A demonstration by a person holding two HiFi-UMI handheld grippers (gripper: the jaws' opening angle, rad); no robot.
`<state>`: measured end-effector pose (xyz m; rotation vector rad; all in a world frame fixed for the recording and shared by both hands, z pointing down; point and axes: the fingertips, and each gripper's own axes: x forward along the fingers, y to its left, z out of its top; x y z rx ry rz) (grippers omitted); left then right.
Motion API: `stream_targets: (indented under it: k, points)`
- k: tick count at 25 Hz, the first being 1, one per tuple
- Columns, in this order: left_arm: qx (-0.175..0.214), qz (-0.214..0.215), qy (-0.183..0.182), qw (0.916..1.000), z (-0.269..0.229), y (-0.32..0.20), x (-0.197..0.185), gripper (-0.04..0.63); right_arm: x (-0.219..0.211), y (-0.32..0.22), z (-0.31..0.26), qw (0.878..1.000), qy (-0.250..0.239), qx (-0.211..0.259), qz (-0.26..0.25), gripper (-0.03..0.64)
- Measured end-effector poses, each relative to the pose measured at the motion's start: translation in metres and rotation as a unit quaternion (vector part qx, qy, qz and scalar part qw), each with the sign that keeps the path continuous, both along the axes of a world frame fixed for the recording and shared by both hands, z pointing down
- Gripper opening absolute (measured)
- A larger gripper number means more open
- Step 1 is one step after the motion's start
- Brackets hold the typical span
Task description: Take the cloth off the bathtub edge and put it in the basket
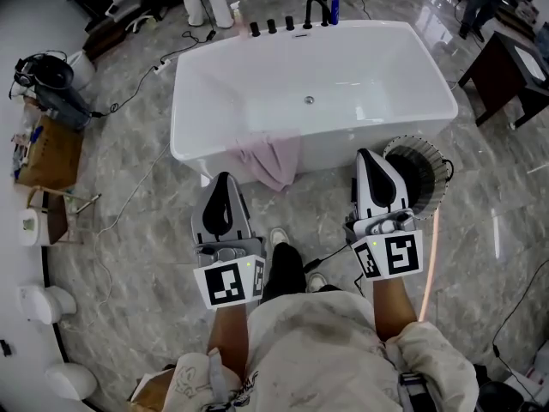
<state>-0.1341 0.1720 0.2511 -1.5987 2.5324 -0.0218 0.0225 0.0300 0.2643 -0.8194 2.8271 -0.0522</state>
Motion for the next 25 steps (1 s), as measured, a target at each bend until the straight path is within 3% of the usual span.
stream_targets:
  k: [8, 16, 25]
  points:
    - [0.016, 0.003, 0.001, 0.9999, -0.01, -0.024, -0.093, 0.005, -0.09, -0.028, -0.02, 1.0, 0.008, 0.022, 0.002, -0.012]
    - [0.007, 0.017, 0.013, 0.9998, 0.004, -0.055, -0.185, 0.005, -0.184, -0.053, -0.012, 0.999, 0.028, 0.016, 0.004, -0.012]
    - [-0.005, 0.053, 0.022, 0.9983, 0.035, -0.093, -0.253, 0.005, -0.256, -0.073, 0.004, 0.998, 0.059, 0.015, 0.014, -0.012]
